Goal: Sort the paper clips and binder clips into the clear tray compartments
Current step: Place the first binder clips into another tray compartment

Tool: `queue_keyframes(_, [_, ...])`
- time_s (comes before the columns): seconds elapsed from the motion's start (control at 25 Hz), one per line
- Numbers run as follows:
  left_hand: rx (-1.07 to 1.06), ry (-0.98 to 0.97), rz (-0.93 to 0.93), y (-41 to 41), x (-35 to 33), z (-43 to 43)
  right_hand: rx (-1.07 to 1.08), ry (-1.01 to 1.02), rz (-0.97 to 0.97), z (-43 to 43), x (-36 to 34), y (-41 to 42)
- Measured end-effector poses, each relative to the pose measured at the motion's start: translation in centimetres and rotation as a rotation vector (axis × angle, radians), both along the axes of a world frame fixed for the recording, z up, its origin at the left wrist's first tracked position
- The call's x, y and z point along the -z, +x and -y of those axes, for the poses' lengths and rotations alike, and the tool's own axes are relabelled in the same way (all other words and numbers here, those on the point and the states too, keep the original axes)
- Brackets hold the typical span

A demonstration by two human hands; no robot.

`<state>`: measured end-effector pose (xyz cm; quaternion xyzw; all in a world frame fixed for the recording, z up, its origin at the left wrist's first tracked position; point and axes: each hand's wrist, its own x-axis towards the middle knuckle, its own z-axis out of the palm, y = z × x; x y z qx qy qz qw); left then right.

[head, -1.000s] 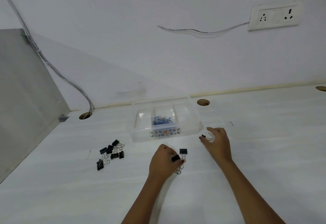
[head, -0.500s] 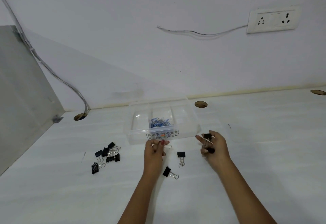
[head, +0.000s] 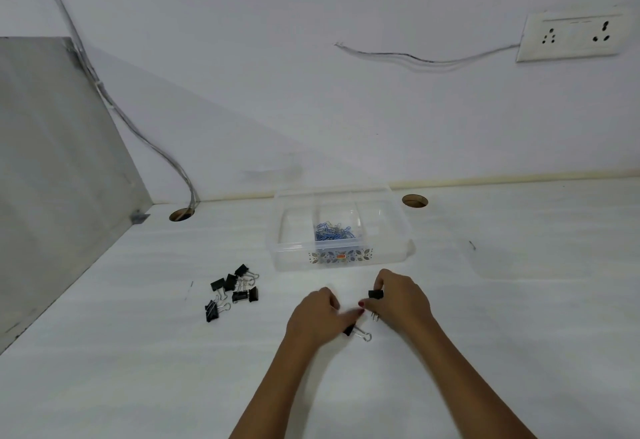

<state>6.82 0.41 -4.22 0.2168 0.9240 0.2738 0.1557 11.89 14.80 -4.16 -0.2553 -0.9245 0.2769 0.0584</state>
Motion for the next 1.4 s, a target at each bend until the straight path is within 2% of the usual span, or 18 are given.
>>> queue_keyframes(0.08, [0.025,-0.137,-0.077,0.7,0.6,-0.5,-0.009,0.065,0.035,0.1,0.0,-0.2])
queue_keyframes(0.2, [0.043,-0.194,-0.13,1.2,1.1,-1.3,-0.022,0.08,0.049,0.0,0.3,-0.4])
queue_keyframes(0.32, [0.087,-0.203,-0.203,1.5,1.2,-1.8,0.011,-0.015,-0.091,-0.9,0.8,-0.2])
queue_keyframes(0.44, [0.125,-0.231,-0.312,1.8,1.4,-1.9,0.127,-0.208,-0.265,-2.4,1.4,0.4])
queue_keyframes(0.52, [0.101,-0.086,-0.24,1.7,1.2,-2.2,0.236,-0.475,-0.311,-3.1,1.5,0.8])
queue_keyframes(0.64, [-0.109,0.464,0.208,1.2,-1.1,-3.3,0.403,-1.295,-0.464,-3.9,0.1,0.7])
queue_keyframes(0.68, [-0.174,0.606,0.364,0.7,-2.3,-4.1,0.433,-1.493,-0.506,-4.3,-0.8,0.5])
queue_keyframes(0.76, [-0.222,0.774,0.504,-0.8,-4.8,-6.4,0.426,-1.599,-0.565,-5.6,-3.0,-0.5])
queue_keyframes(0.84, [-0.245,0.893,0.563,-2.5,-7.3,-9.2,0.386,-1.544,-0.616,-7.2,-5.5,-2.4])
queue_keyframes(0.92, [-0.277,0.916,0.548,-4.8,-8.4,-12.1,0.365,-1.468,-0.626,-8.7,-7.4,-4.7])
queue_keyframes(1.0, [-0.329,0.861,0.493,-6.7,-7.9,-14.9,0.358,-1.389,-0.58,-10.0,-8.2,-7.0])
queue_keyframes(1.12, [-0.338,0.669,0.384,-8.2,-6.2,-16.8,0.355,-1.177,-0.488,-10.5,-7.5,-10.0])
queue_keyframes(1.28, [-0.337,0.684,0.479,-8.4,-6.9,-16.6,0.218,-0.82,-0.399,-10.1,-6.7,-12.3])
queue_keyframes(1.4, [-0.298,0.705,0.461,-8.7,-7.6,-16.1,0.118,-0.625,-0.306,-9.3,-6.4,-12.1])
